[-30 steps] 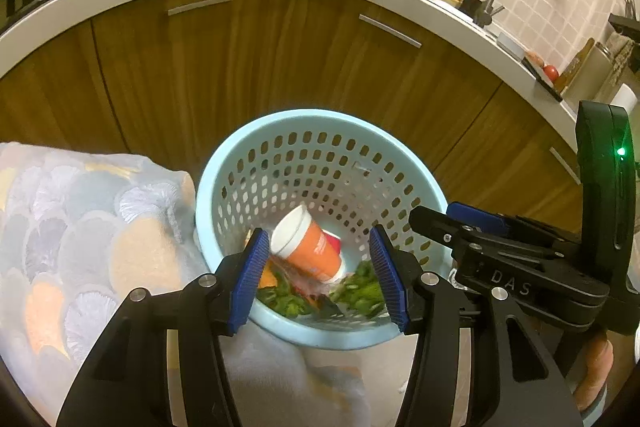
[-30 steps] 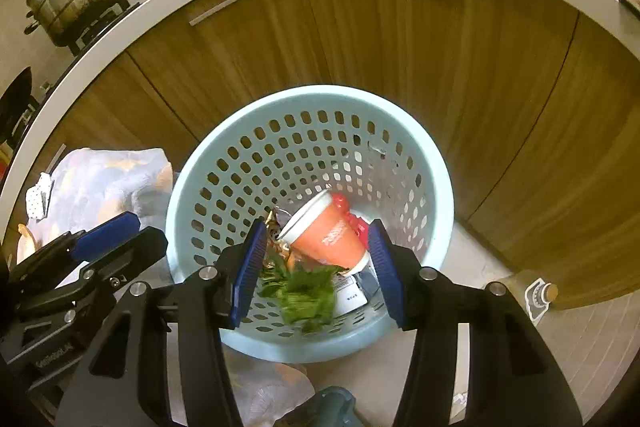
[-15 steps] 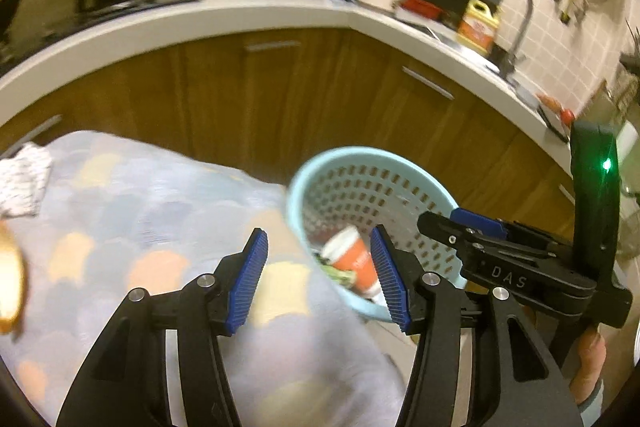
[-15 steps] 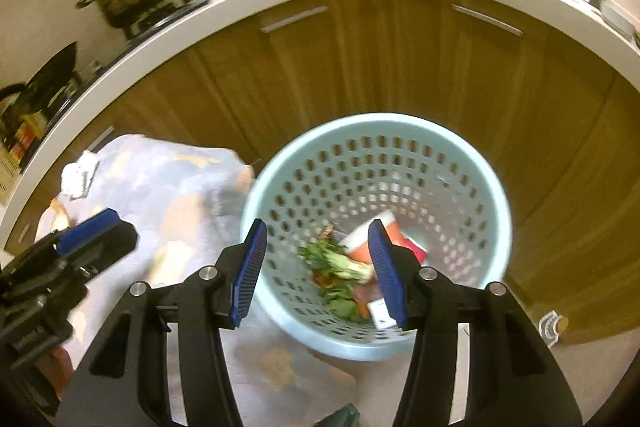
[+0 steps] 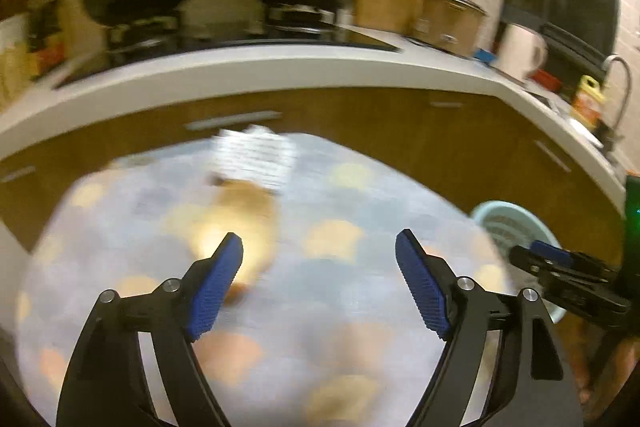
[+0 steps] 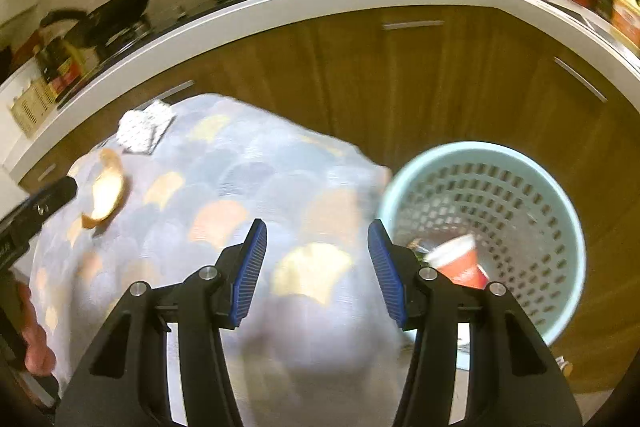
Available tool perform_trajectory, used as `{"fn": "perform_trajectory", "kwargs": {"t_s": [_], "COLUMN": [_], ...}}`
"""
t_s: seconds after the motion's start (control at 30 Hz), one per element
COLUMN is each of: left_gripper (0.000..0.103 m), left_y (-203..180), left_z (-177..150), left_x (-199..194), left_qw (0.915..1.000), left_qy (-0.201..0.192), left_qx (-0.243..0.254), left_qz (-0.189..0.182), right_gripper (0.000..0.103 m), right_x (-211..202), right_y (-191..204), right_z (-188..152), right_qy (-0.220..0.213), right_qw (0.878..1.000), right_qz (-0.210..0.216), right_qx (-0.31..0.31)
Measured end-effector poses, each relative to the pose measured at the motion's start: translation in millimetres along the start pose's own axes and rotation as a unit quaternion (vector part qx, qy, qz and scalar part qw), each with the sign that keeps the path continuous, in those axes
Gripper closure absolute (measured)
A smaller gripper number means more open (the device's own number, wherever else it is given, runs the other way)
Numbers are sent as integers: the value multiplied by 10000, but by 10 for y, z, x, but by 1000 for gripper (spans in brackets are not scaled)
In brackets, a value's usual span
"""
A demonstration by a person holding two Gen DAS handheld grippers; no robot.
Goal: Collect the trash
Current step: 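Move both grippers back to the bread crust and napkin, then grasp the bread crust with the left gripper while the right grasps the polka-dot napkin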
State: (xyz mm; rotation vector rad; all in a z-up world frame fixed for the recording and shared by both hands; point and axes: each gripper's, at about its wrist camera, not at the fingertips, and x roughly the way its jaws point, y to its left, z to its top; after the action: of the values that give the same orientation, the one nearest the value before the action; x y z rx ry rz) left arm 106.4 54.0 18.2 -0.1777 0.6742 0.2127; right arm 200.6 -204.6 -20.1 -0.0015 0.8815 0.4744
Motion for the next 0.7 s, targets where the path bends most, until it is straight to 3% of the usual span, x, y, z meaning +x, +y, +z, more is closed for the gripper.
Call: {"fn": "perform_trajectory", "kwargs": {"t_s": [0.17,0.37,0.57,0.6,0.7], "left_gripper": [26,26,30,35,36], "left_y": [438,786,794,763,674], "left_z": [55,41,41,34,-14], "left_x": [73,427,813,889,951], "left_qw": [9996,9979,9953,9942,9940], "left_qy": [98,562,952,1066,1039], "left_qx": [-139,-309,-163,-95,157], "left_qz": [224,3,-7,48,296], "right_gripper": [54,54,54,54,54], "right_x": [166,348,516,511,533], "right_y": [397,792,935,938,938], "right_z": [-12,-80,-143,-140,-136], "right_qy": [25,-83,13,-17,-3], "right_qw": [9994,9970,9952,9950,9949], "right_qz": [172,268,144,171,176], "right_qx": [-296,-726,-970,-981,-992]}}
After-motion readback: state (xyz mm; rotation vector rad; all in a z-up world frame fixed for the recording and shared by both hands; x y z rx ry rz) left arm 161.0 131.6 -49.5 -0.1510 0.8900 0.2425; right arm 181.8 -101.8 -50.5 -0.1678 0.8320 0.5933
